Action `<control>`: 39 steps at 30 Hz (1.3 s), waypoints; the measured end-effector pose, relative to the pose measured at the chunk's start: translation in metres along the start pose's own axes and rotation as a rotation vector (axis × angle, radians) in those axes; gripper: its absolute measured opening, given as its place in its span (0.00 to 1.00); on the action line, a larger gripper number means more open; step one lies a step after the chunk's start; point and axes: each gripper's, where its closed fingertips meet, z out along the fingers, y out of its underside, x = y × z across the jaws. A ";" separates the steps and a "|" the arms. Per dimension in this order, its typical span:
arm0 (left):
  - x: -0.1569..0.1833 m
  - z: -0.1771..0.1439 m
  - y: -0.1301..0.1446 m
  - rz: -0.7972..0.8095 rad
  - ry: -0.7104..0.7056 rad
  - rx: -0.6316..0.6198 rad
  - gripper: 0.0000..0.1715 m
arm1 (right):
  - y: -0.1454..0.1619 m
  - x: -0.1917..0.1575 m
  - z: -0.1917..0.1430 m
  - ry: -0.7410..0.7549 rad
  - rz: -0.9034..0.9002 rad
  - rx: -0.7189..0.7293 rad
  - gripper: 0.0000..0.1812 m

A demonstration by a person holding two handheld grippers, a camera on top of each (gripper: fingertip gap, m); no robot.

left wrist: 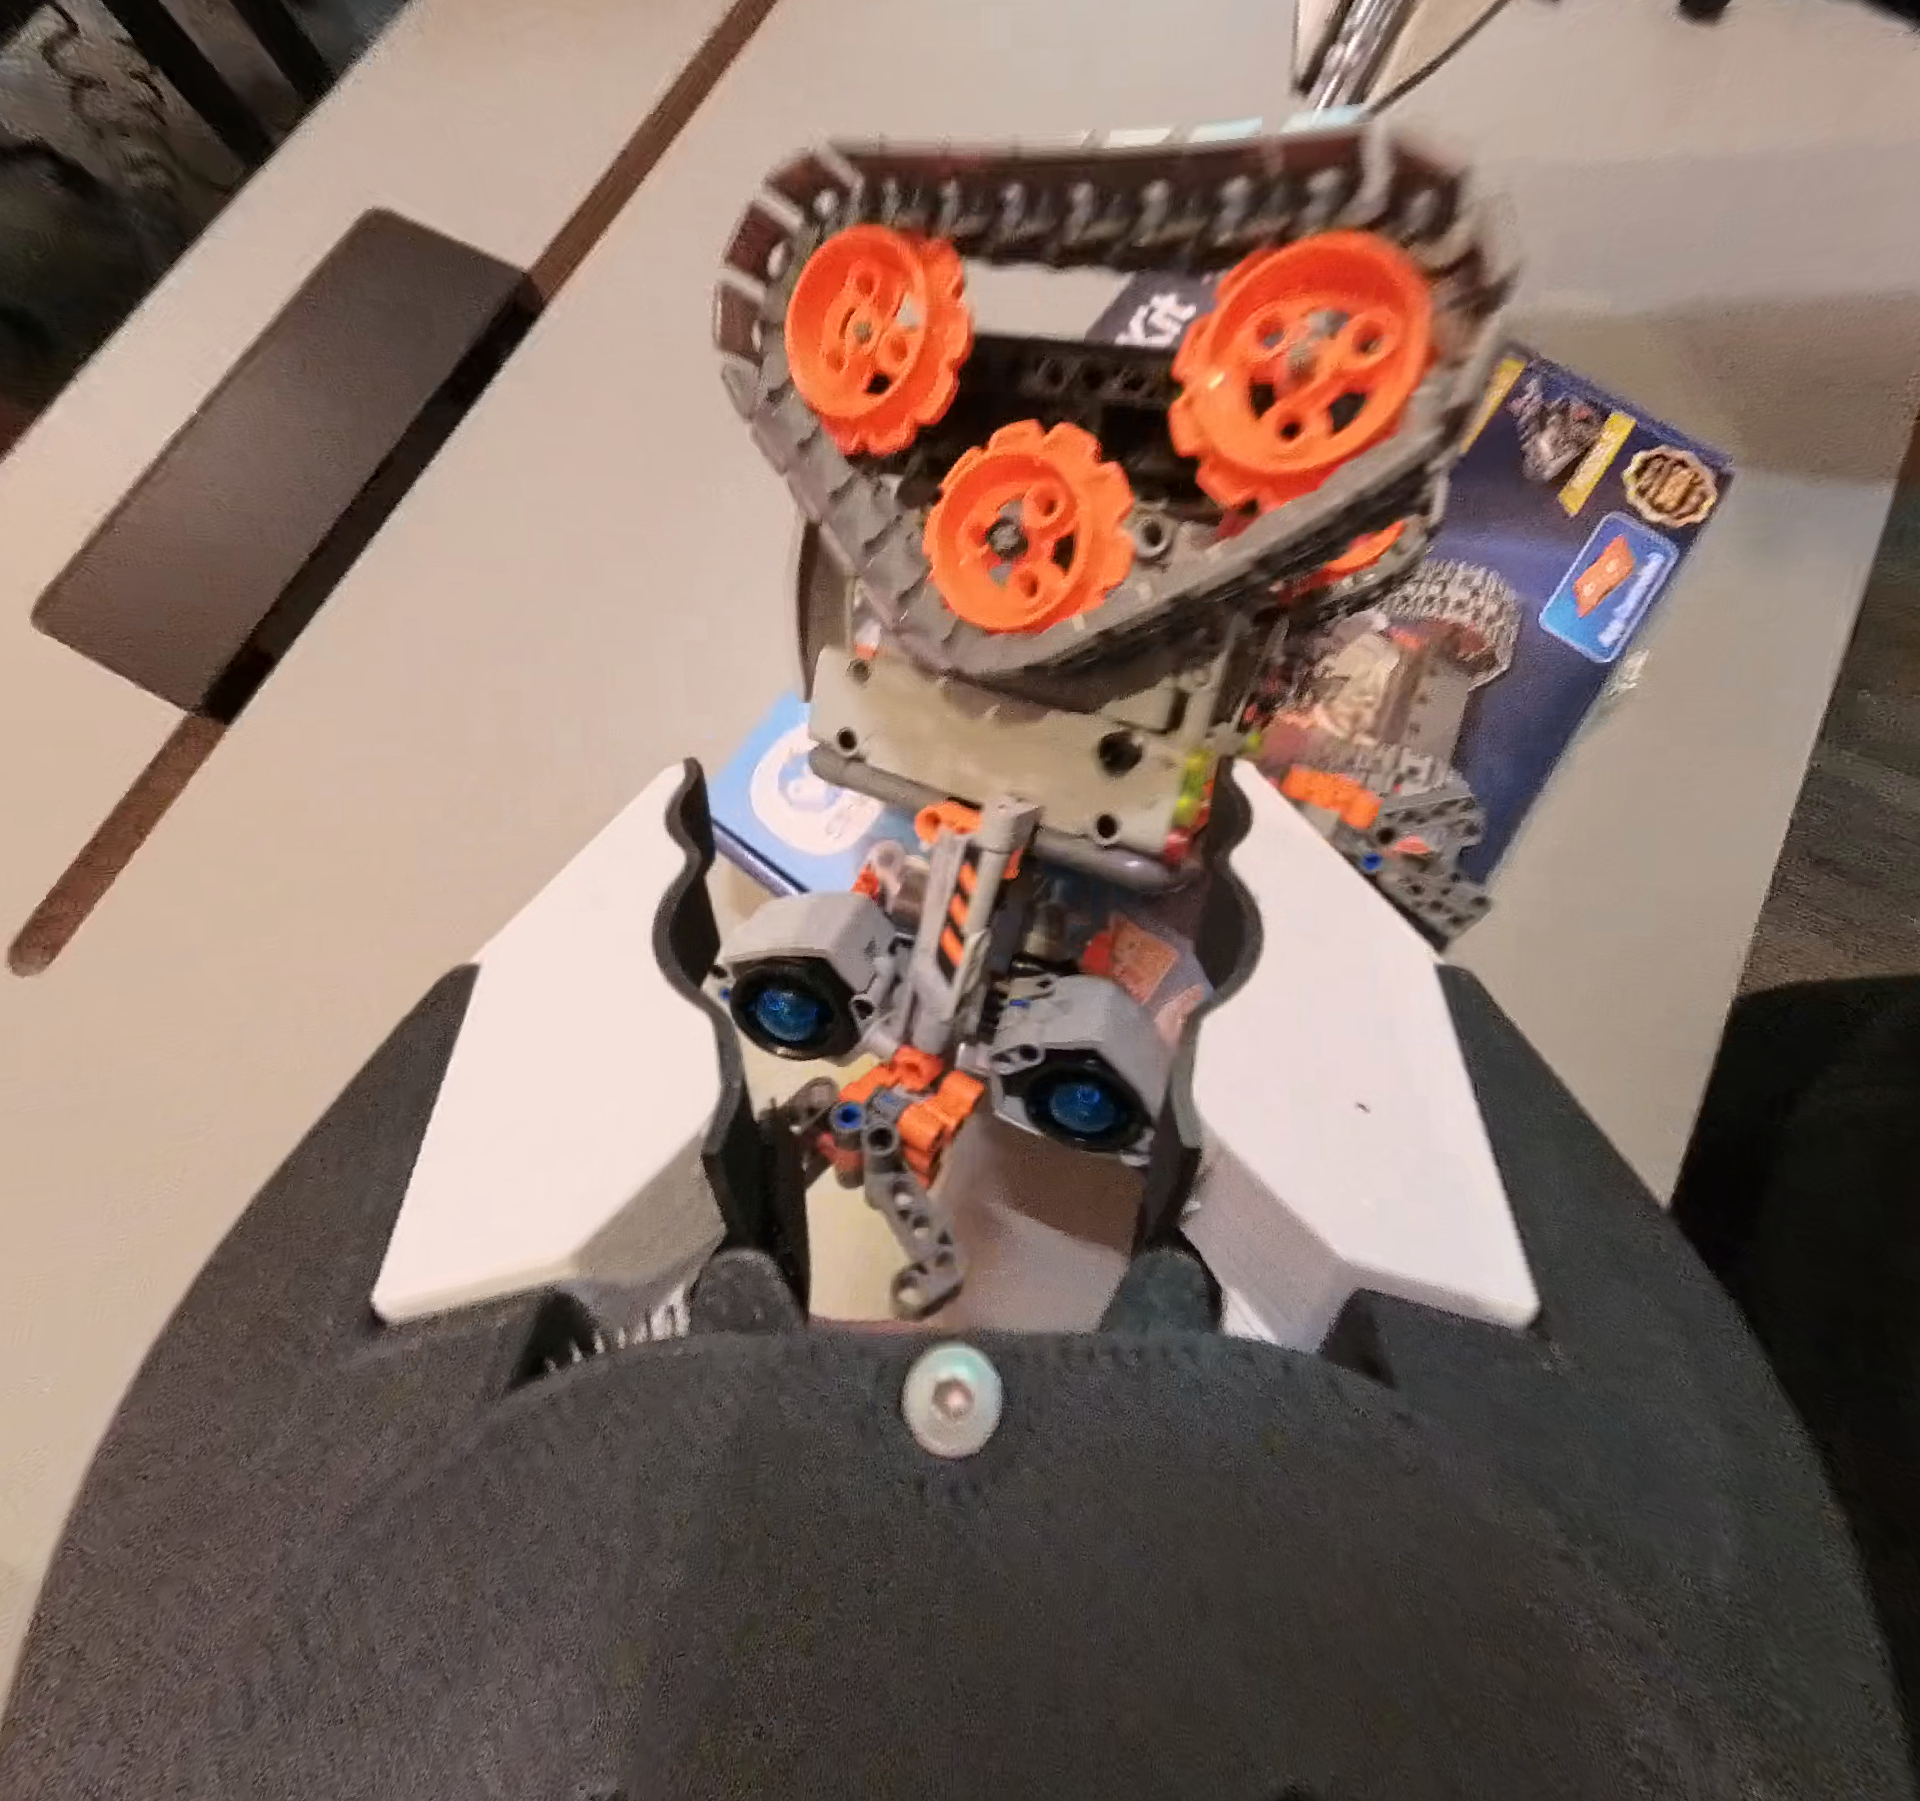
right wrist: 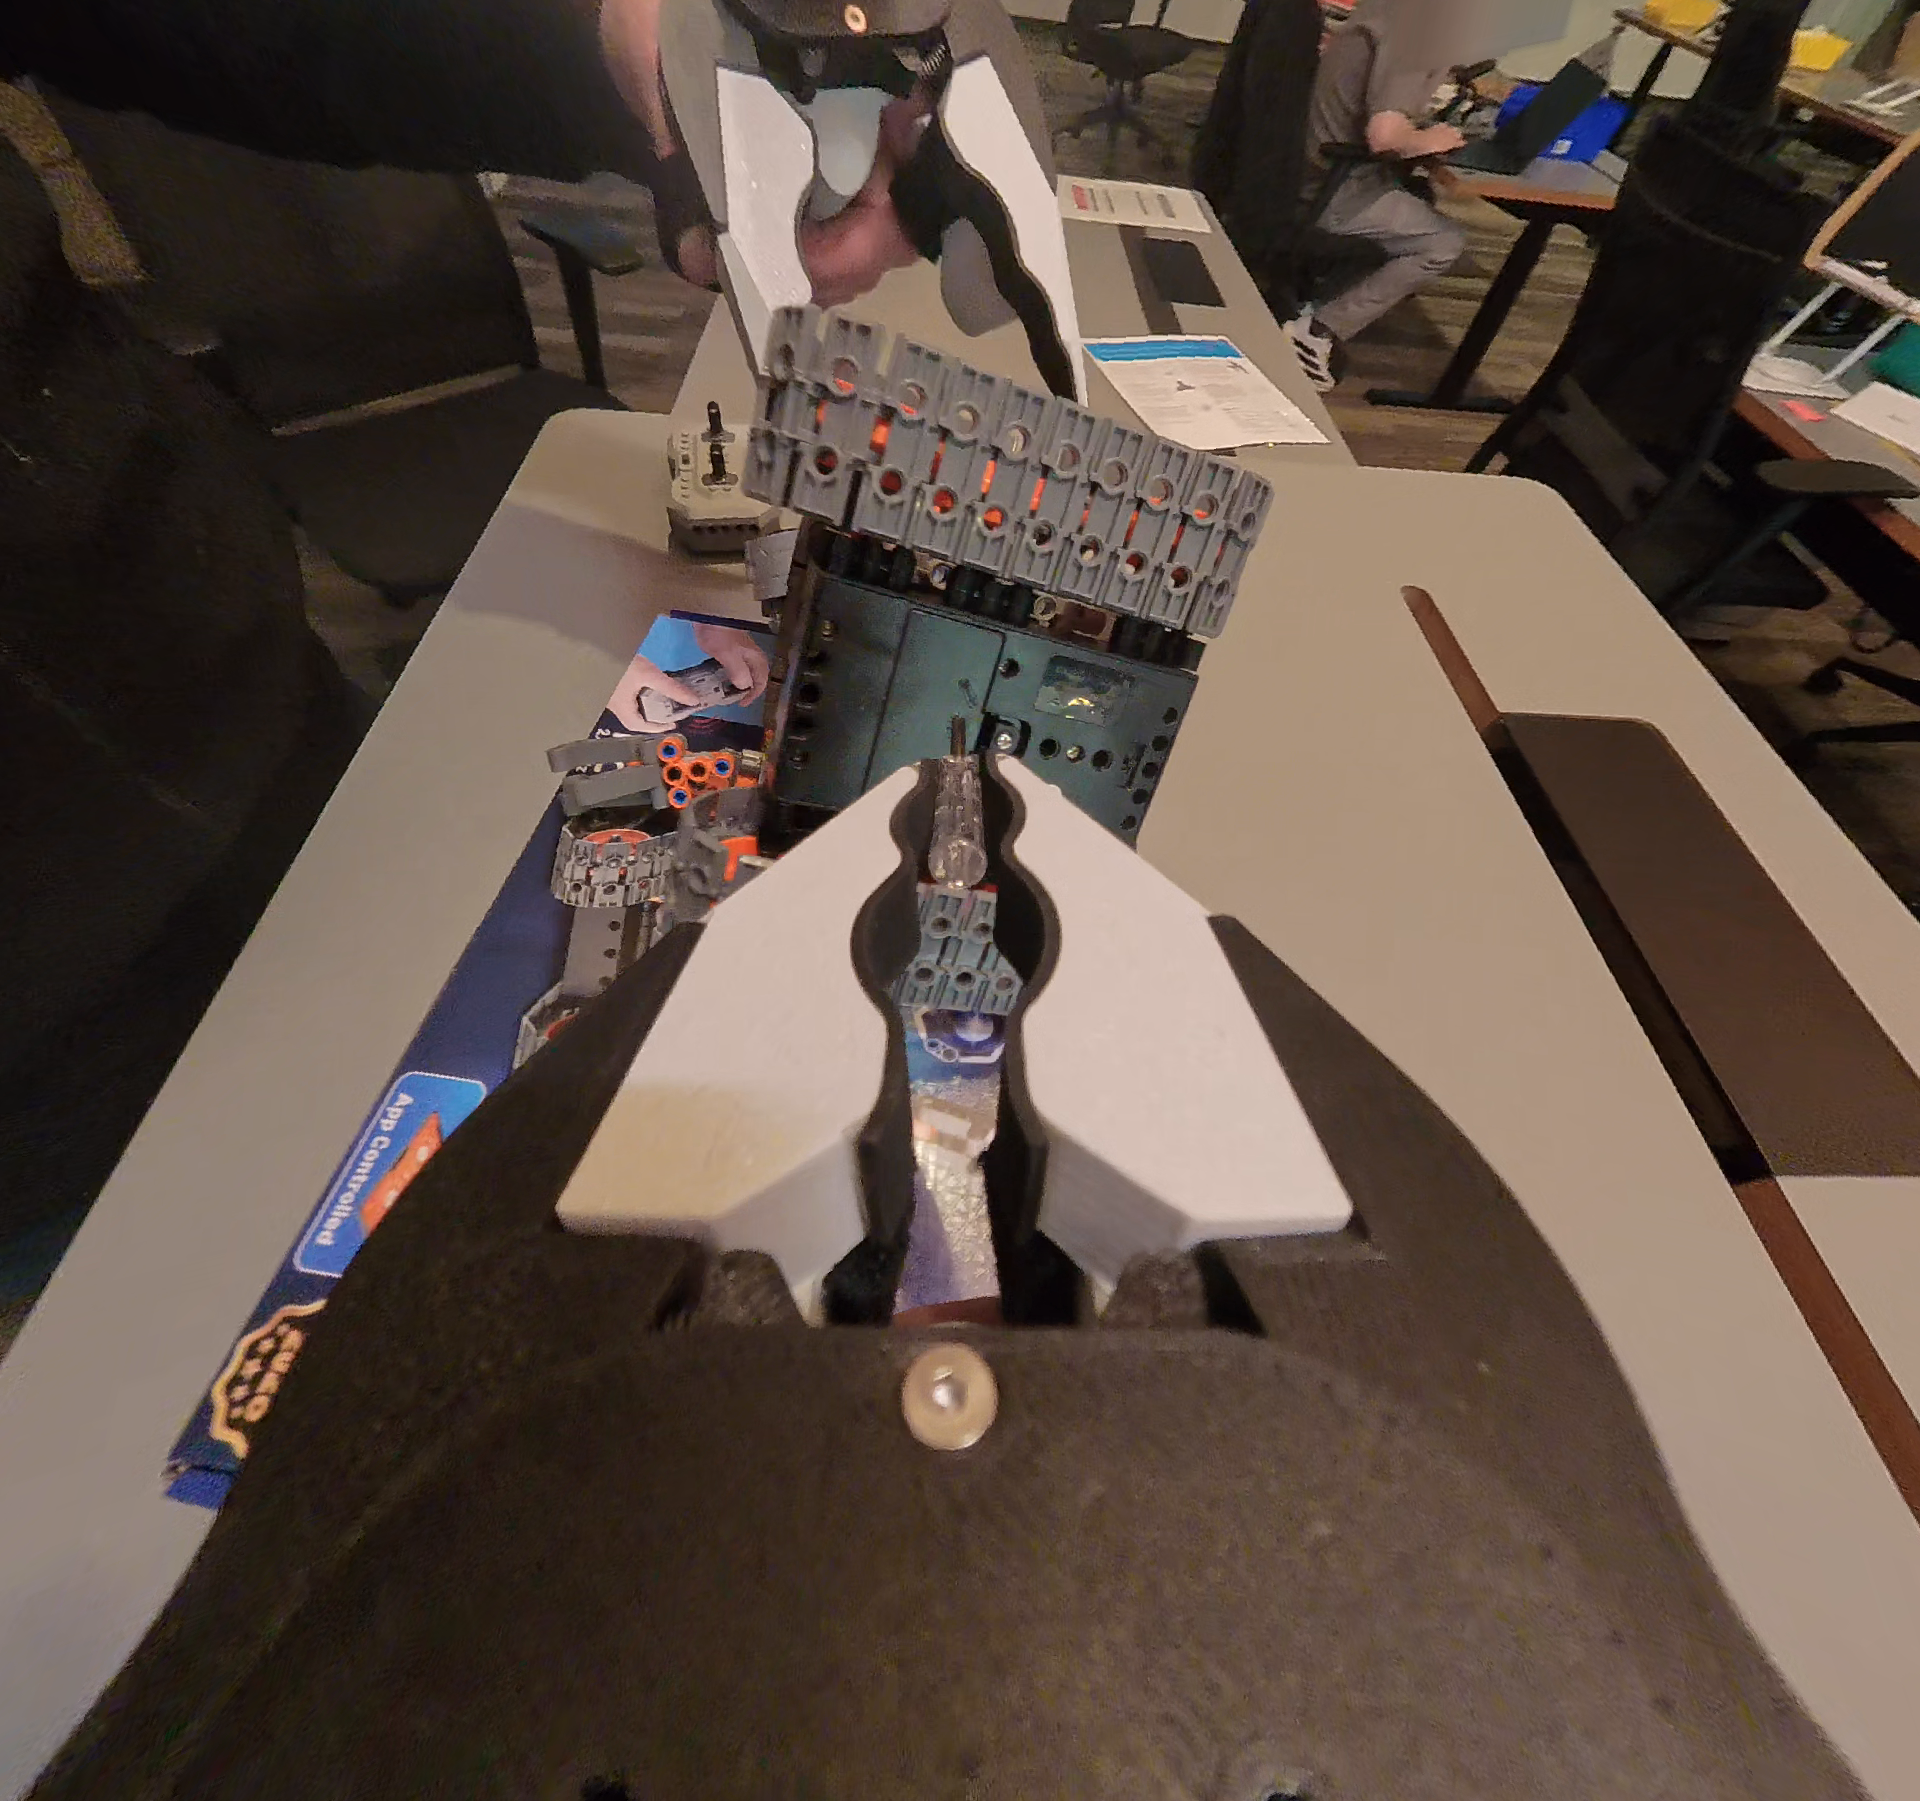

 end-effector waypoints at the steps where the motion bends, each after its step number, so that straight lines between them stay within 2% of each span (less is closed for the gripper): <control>1: -0.002 0.004 0.003 -0.003 0.017 -0.007 0.55 | 0.002 0.003 0.003 -0.013 -0.003 -0.003 0.02; 4: -0.001 0.007 0.004 -0.043 0.088 -0.012 0.55 | 0.005 0.010 0.010 -0.058 -0.005 -0.001 0.02; 6: 0.001 0.007 0.003 -0.037 0.124 -0.019 0.49 | 0.008 0.012 0.014 -0.089 -0.013 -0.005 0.02; 11: 0.008 0.010 0.004 -0.025 0.203 -0.040 0.45 | 0.011 0.014 0.020 -0.141 -0.041 -0.007 0.02; 17: 0.015 0.012 0.000 -0.015 0.308 -0.027 0.34 | 0.016 0.016 0.024 -0.174 -0.056 -0.016 0.02; 22: 0.020 0.013 -0.003 -0.012 0.371 -0.010 0.21 | 0.025 0.023 0.022 -0.171 -0.041 -0.006 0.02; 30: 0.023 0.013 -0.003 -0.003 0.418 -0.005 0.19 | 0.024 0.028 0.018 -0.174 -0.007 0.062 0.02; 39: 0.023 0.012 -0.003 -0.002 0.440 0.006 0.18 | 0.023 0.027 0.021 -0.188 -0.024 0.075 0.02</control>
